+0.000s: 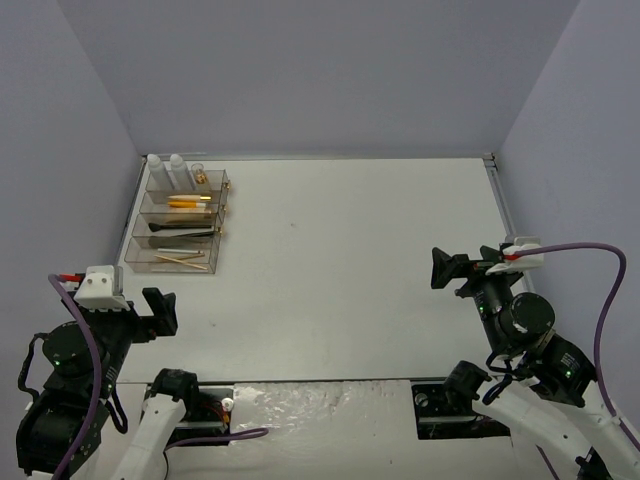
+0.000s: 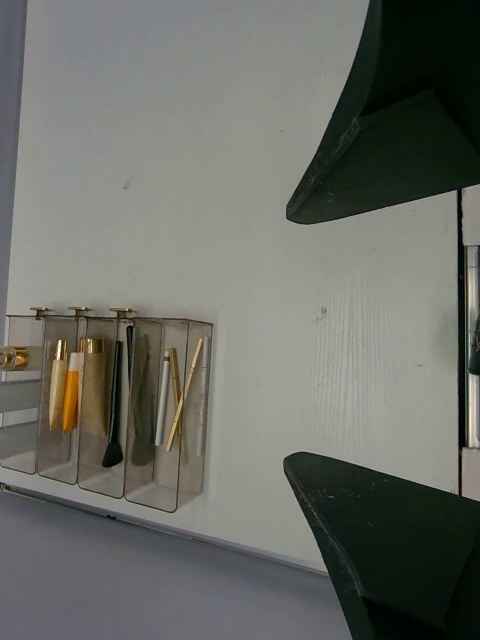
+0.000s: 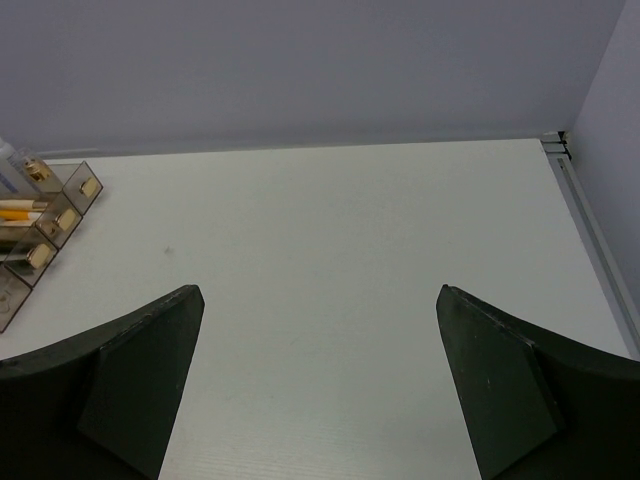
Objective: Organize the makeup
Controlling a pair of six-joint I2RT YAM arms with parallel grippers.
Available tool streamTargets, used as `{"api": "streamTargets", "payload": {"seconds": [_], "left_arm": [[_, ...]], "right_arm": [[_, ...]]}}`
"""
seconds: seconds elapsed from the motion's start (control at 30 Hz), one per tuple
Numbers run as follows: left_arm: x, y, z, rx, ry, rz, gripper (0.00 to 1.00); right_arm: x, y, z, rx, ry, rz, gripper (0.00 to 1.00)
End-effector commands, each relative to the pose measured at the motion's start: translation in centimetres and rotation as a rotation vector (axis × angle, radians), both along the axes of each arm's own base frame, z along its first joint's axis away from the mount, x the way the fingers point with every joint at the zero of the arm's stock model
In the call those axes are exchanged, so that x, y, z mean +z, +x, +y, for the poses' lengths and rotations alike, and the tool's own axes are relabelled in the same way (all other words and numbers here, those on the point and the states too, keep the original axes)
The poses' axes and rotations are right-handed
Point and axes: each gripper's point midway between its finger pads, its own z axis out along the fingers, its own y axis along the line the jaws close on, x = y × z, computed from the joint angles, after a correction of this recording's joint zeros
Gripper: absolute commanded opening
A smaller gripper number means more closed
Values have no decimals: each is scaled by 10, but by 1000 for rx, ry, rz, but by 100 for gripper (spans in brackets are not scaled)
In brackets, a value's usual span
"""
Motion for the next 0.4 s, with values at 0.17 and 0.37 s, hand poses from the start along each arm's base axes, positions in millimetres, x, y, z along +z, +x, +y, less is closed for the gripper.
{"api": "streamTargets", "payload": {"seconds": [0.17,0.37], "left_arm": [[14,11,1,18,-7,-22,97],[12,12,0,17,-6,-12,97]], "right_arm": [[8,5,-3,-36,18,-28,100],[8,4,-4,-39,22,-30,100]]}}
